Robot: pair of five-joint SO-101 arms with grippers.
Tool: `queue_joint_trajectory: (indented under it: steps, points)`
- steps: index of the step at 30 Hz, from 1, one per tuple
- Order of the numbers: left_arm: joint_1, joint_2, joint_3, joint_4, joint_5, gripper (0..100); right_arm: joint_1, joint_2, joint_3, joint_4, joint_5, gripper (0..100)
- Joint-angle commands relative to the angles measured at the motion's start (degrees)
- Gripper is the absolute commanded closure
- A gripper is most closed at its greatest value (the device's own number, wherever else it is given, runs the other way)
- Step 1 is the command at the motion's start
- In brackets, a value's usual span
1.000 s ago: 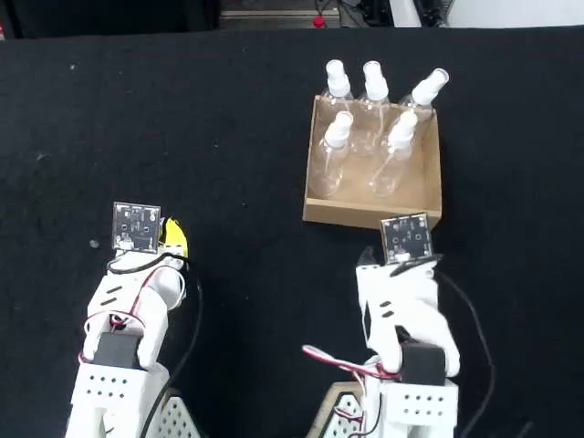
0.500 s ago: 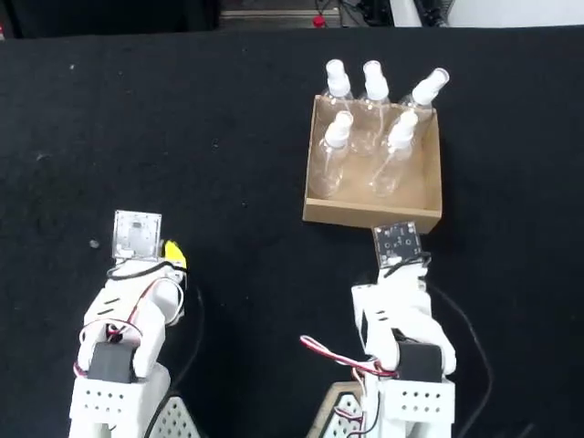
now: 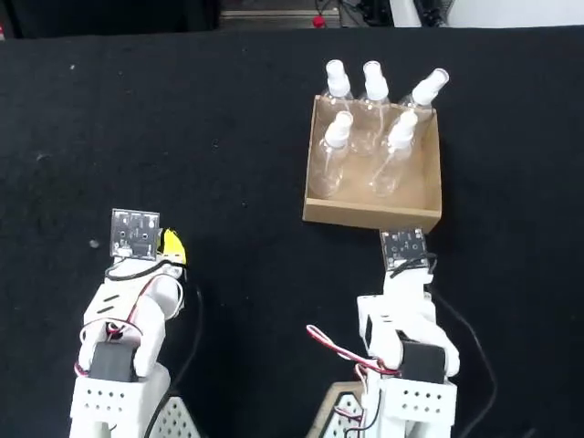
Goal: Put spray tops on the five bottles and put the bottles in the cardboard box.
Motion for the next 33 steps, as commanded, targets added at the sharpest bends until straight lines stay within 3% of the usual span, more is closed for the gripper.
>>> queue_joint_trajectory:
  steps: [1, 6, 12, 33]
  points:
    - [-5.49, -0.62, 1.27, 9.58, -0.09, 97, 0.88, -5.49, -0.22, 0.44, 0.35, 92.3]
    - [-17.27, -0.62, 1.27, 17.41, -0.09, 97, 0.88, -5.49, -0.22, 0.44, 0.35, 92.3]
    - [-24.57, -0.62, 1.27, 27.69, 0.0, 97, 0.62, -5.58, -0.22, 0.44, 0.35, 92.3]
    - [-24.75, -0.79, 1.27, 27.6, 0.26, 97, 0.53, -5.67, -0.22, 0.44, 0.35, 92.3]
